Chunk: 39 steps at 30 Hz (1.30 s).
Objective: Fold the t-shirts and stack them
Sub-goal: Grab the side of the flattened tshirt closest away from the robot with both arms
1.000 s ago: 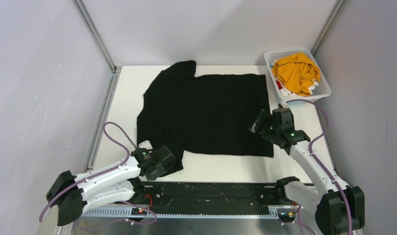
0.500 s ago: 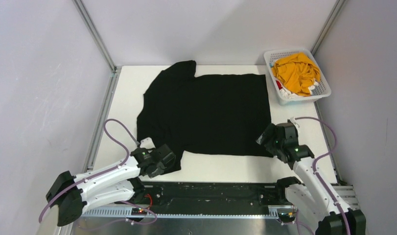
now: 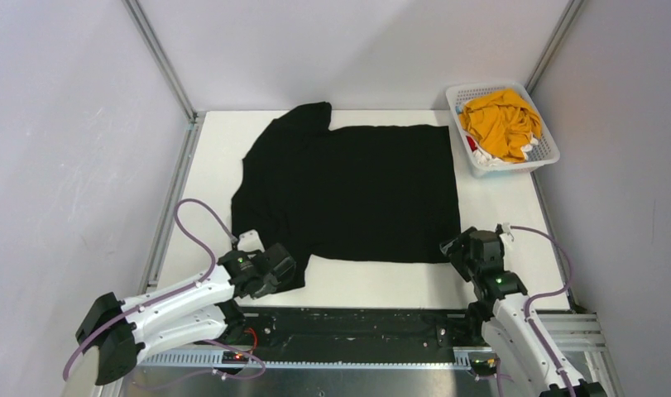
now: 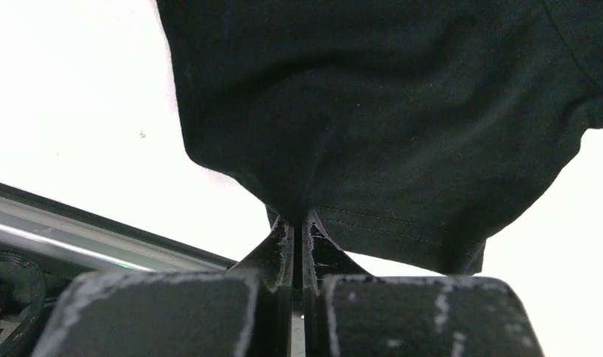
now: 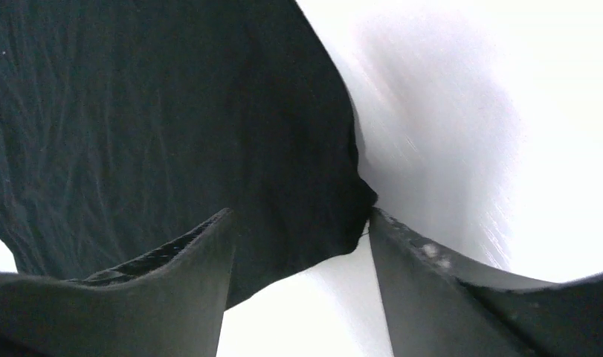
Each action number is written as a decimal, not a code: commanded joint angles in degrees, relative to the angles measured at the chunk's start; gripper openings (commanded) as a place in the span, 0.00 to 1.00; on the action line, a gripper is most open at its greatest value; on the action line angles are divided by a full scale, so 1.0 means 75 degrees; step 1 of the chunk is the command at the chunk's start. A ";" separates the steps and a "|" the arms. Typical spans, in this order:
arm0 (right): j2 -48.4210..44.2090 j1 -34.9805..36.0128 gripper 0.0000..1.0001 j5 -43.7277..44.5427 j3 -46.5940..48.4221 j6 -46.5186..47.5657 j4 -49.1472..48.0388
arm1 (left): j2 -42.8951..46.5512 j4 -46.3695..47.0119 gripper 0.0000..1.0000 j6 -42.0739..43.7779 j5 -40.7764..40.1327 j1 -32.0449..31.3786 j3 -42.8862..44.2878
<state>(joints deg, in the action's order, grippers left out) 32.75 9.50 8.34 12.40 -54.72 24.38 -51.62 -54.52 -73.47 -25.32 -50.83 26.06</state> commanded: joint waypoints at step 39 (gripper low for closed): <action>-0.2634 0.0016 0.00 0.0271 0.0500 -0.0151 0.2380 | 0.0145 -0.0236 0.00 -0.0228 -0.0091 -0.2201 0.1619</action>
<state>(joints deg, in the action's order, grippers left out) 9.34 9.30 9.85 13.10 -57.89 47.29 -46.54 -57.60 -79.79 -17.37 -68.18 31.38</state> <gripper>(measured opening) 0.021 0.017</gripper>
